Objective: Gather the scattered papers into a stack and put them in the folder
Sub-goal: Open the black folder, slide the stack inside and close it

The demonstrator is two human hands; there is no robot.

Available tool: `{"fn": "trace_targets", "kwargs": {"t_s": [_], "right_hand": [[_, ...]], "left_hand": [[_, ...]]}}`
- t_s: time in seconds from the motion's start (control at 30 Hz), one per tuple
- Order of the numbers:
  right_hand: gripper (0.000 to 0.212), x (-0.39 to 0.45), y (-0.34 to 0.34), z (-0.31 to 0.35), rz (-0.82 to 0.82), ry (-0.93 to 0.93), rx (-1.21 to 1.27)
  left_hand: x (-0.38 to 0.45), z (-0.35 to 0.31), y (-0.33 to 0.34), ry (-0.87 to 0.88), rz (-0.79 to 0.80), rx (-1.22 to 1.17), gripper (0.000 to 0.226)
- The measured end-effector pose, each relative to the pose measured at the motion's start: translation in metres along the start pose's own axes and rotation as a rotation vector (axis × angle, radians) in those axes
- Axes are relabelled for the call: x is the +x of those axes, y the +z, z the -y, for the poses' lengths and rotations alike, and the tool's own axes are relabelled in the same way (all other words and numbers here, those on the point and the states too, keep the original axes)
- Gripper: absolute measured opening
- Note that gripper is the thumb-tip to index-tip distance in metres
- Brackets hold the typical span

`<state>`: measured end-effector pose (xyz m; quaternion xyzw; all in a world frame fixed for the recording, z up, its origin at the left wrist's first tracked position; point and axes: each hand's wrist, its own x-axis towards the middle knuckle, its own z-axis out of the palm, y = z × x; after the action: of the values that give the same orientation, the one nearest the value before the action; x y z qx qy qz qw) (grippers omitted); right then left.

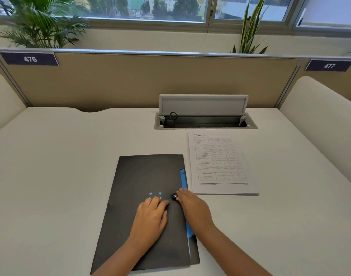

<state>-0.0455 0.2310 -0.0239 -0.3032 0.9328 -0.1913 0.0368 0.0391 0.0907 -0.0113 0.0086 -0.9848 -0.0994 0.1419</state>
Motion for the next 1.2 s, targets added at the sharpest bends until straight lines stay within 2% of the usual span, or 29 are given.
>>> {"fn": "trace_targets", "kwargs": {"t_s": [0.07, 0.2, 0.33, 0.47, 0.5, 0.6, 0.67, 0.77, 0.87, 0.97, 1.07, 1.13, 1.2], "right_hand": [[0.046, -0.001, -0.002, 0.001, -0.016, -0.015, -0.061], [0.046, -0.001, -0.006, 0.004, -0.151, -0.107, -0.235], [0.033, 0.005, -0.007, 0.009, -0.225, -0.084, -0.251], [0.017, 0.006, -0.017, 0.016, -0.206, 0.024, -0.119], [0.011, 0.008, -0.022, 0.014, -0.23, 0.099, 0.004], [0.019, 0.022, -0.03, -0.005, -0.312, 0.387, 0.391], [0.019, 0.022, -0.035, -0.01, -0.292, 0.379, 0.429], [0.023, 0.013, -0.034, -0.002, -0.189, 0.268, 0.454], [0.027, 0.003, -0.031, 0.004, -0.204, 0.213, 0.395], [0.024, -0.009, -0.028, 0.018, -0.226, 0.106, 0.329], [0.025, -0.022, -0.018, 0.032, -0.133, 0.007, 0.194], [0.034, -0.027, -0.012, 0.036, -0.026, 0.054, 0.075], [0.041, -0.027, -0.01, 0.035, 0.0, 0.142, 0.005]], "left_hand": [[0.0, -0.002, -0.002, -0.013, -0.004, -0.002, 0.033], [0.0, -0.002, -0.004, -0.017, 0.01, -0.014, 0.034], [0.001, -0.002, -0.004, -0.032, 0.035, -0.022, 0.035], [-0.001, -0.001, -0.003, -0.032, 0.038, -0.019, 0.035], [-0.001, -0.001, -0.003, -0.028, 0.045, -0.019, 0.034], [-0.003, -0.003, -0.003, -0.013, 0.059, -0.032, 0.029], [-0.004, -0.003, -0.002, -0.004, 0.041, -0.037, 0.021], [-0.004, -0.001, -0.001, -0.003, 0.032, -0.044, 0.022], [-0.003, -0.002, -0.001, 0.003, 0.039, -0.034, 0.033], [-0.002, -0.001, 0.0, 0.01, 0.028, -0.023, 0.035], [-0.003, -0.001, 0.0, 0.003, 0.019, -0.024, 0.033], [-0.002, -0.002, 0.0, 0.0, 0.022, -0.021, 0.035], [-0.003, -0.002, 0.0, 0.002, 0.027, -0.021, 0.035]]}}
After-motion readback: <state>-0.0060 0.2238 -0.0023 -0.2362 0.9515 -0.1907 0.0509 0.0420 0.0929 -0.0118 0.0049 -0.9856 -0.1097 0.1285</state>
